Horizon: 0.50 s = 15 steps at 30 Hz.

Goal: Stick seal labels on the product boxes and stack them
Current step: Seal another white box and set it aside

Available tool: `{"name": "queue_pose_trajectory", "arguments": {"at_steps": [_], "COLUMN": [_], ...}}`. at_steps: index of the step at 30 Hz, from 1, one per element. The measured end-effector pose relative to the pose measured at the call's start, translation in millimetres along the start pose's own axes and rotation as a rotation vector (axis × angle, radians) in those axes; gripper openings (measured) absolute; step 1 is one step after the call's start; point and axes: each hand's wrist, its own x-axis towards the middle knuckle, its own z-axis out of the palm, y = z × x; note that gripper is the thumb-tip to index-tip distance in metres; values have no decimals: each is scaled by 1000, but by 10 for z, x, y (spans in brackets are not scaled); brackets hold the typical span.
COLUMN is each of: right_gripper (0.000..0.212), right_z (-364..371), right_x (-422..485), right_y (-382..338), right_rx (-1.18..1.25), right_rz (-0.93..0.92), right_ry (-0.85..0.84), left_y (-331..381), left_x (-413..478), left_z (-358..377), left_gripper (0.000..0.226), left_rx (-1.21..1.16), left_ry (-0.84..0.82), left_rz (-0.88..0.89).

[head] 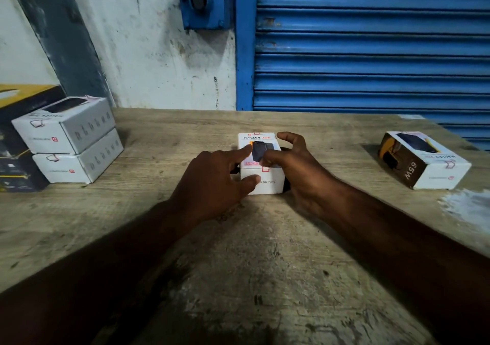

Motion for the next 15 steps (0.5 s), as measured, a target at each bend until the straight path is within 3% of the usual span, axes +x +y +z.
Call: {"name": "queue_pose_trajectory", "arguments": {"at_steps": [10, 15], "right_gripper": [58, 72], "right_z": [-111, -176], "right_x": [2, 6], "right_y": [-39, -9], "right_rx": [18, -27], "right_rz": [38, 17], "right_ry": [-44, -90], "left_y": [-31, -57], "left_x": [-1, -7], "left_z": [-2, 5], "left_gripper": [67, 66], "left_rx": [-82, -182], "left_ry": [-10, 3], "left_rz": [-10, -29]}}
